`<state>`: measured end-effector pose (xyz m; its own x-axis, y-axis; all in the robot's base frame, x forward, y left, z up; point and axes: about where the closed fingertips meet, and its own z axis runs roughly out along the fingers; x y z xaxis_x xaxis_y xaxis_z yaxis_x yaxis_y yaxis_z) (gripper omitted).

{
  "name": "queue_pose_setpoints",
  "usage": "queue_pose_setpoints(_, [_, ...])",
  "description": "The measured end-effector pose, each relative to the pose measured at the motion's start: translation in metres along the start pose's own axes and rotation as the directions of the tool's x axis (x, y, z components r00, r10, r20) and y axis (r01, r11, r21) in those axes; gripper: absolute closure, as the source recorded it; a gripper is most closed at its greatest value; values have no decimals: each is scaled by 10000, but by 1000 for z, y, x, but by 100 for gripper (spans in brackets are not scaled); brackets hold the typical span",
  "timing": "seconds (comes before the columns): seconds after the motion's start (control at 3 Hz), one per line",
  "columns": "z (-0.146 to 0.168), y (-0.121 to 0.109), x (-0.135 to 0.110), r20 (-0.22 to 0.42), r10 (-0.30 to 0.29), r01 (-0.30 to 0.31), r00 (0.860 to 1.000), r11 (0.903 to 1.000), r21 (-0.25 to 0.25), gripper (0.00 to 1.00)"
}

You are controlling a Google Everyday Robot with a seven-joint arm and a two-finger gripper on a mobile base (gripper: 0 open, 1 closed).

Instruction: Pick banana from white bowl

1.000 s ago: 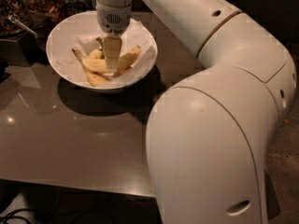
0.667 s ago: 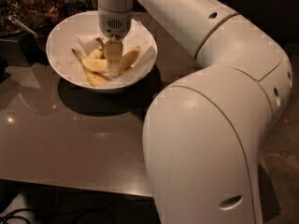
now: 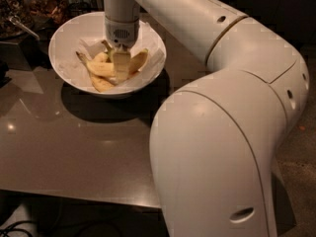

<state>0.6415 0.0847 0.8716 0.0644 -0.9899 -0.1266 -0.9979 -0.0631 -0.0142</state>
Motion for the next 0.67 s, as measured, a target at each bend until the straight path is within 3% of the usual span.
queue_pose_setpoints(0.67, [-1, 2, 3, -16, 24, -24, 10000, 10000, 51, 97])
